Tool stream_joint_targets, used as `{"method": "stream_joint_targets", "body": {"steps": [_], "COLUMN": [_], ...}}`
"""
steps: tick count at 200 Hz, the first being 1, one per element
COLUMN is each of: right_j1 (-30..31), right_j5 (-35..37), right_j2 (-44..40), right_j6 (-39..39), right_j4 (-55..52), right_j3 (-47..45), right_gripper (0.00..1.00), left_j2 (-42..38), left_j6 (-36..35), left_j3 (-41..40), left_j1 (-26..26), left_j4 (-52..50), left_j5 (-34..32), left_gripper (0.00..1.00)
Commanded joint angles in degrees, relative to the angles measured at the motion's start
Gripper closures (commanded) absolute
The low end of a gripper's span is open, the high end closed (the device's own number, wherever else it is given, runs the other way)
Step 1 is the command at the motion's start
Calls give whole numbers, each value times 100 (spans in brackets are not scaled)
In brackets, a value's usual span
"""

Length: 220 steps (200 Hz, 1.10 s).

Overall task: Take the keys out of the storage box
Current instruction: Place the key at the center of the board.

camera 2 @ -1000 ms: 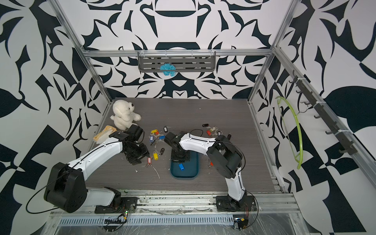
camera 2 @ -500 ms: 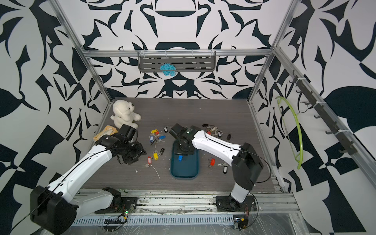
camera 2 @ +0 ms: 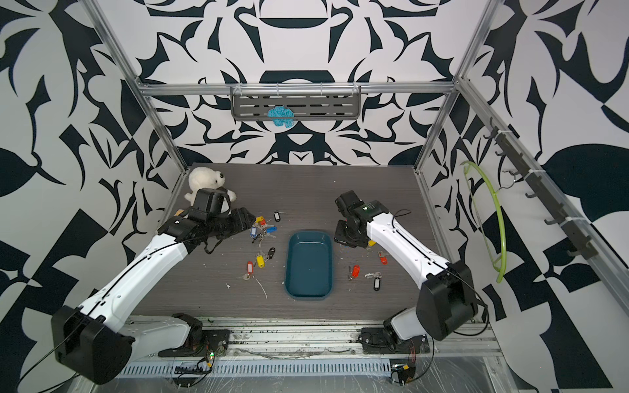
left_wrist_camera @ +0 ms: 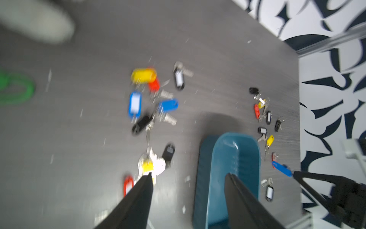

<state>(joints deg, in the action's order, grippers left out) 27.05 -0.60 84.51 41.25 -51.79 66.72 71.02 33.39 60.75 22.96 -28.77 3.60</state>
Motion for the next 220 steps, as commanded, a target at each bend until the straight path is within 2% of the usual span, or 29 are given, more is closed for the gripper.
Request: {"method": "stream_joint_targets", "body": {"steps": [1,30,51,81,163,171,184,192,205,220], "right_j1": [-22,-146,-312,-559,-870,-870,-881,-885,-916,-946], "right_j5": [-210,-416,-451,-765,-1028,-1066,-1209,-1249,-1318,-1302], "right_j2": [24,-256,-408,-139,1285,1366,1428,1442,1448,1430], "right_j6": [-282,-97,-103,-231,-722,-741,-767,-768,-776,-766], "right_j4": [189,141,64,108,320,350,445,498,610,689], "right_j3": [-313,-413,-486,-625,-120,-108,-106,-106,-130,-170], "right_gripper": [100,100,100,100,100,93,72,64,57,54], "left_j2": [113,2,-9,365,1180,1225,1271,1290,1300,1308], "left_j6": [-994,-903,-562,-172,-442,-462,-498,-513,-526,-526], "left_j3": [77,-100,-276,-197,68,98,136,124,105,56], "left_j1": [7,-2,-94,-348,-588,-621,-665,-687,-722,-757], "left_j4": [1253,2067,2235,1806,1717,1717,1700,1700,1683,1715], "left_j5": [-193,-1009,-1598,-1501,-1274,-1257,-1251,-1247,-1264,-1267], "left_gripper": [35,32,24,24,24,24,24,24,24,24]}}
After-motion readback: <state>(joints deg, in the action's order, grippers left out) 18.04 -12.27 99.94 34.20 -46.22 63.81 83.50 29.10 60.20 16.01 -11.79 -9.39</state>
